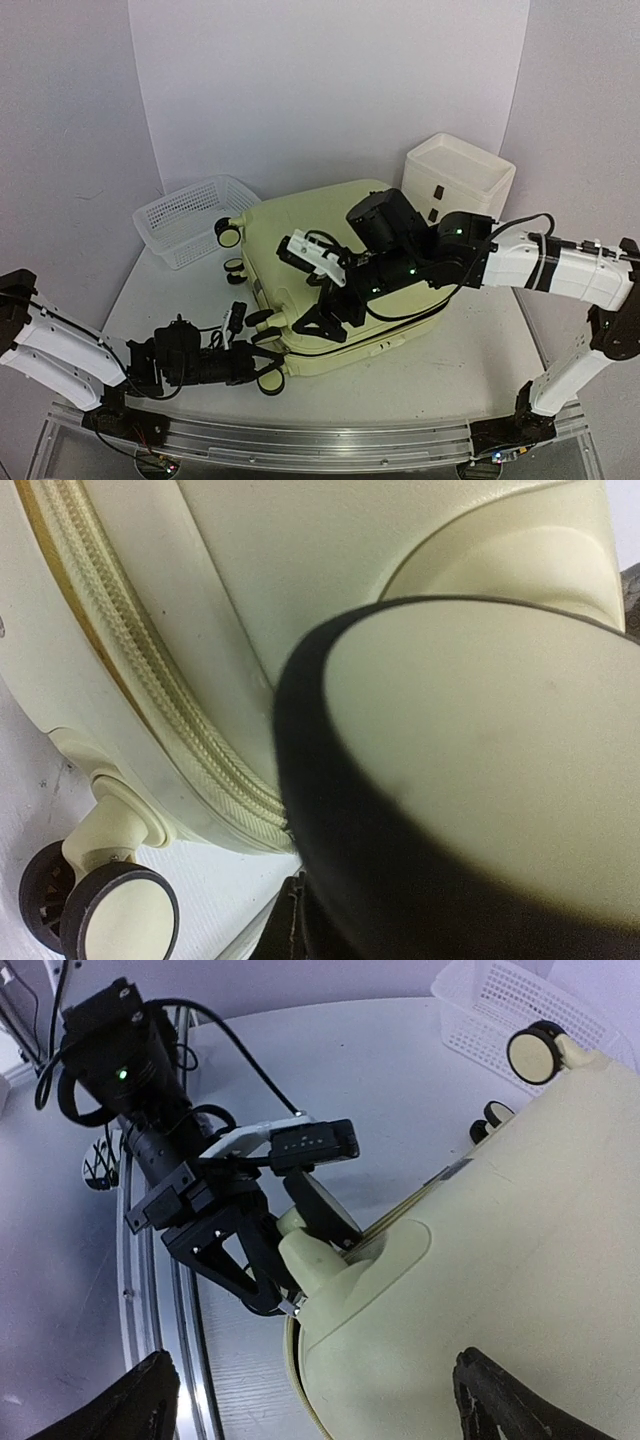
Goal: Open, take out, and arrange the luggage
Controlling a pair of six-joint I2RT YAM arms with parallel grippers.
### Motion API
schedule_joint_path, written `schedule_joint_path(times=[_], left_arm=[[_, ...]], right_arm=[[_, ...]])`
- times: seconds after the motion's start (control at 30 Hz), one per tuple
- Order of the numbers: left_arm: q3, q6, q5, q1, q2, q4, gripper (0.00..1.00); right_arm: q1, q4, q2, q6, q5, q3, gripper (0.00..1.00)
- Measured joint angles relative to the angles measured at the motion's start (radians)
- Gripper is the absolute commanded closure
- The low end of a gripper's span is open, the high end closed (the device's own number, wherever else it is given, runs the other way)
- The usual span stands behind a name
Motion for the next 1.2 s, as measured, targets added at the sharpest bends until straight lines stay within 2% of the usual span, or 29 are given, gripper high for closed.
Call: schedule_joint_path(times=[0.23, 0.33, 0.5, 0.67, 0.83, 0.93, 1.1, 1.2], left_arm=[[0.006, 0.008, 0.047, 0.018, 0.013, 0.006, 1.00], [0.015, 0.017, 0.058, 0.020, 0.023, 0.006, 1.00], [0.017, 0.024, 0.063, 0.022, 0.026, 0.006, 1.00], [0.016, 0.026, 0.063, 0.023, 0.020, 0.002, 1.00], [0.016, 0.028, 0.068, 0.026, 0.020, 0.002, 1.00], [0.016, 0.029, 0.073, 0.028, 0.020, 0.002, 1.00], [0.016, 0.029, 0.081, 0.032, 0.020, 0.002, 1.00], [0.016, 0.029, 0.082, 0.035, 0.019, 0.002, 1.00]], right_arm=[[0.060, 0.003, 0.144, -0.352, 0.010, 0.140, 0.03], [0.089, 0.015, 0.217, -0.472, 0.045, 0.216, 0.07], [0.137, 0.019, 0.293, -0.649, 0.099, 0.241, 0.17], [0.165, -0.046, 0.350, -0.741, 0.142, 0.267, 0.18], [0.173, -0.079, 0.405, -0.780, 0.263, 0.320, 0.21], [0.176, -0.081, 0.430, -0.794, 0.323, 0.331, 0.32], [0.176, -0.096, 0.440, -0.807, 0.394, 0.332, 0.38], [0.181, -0.106, 0.440, -0.815, 0.426, 0.332, 0.60]])
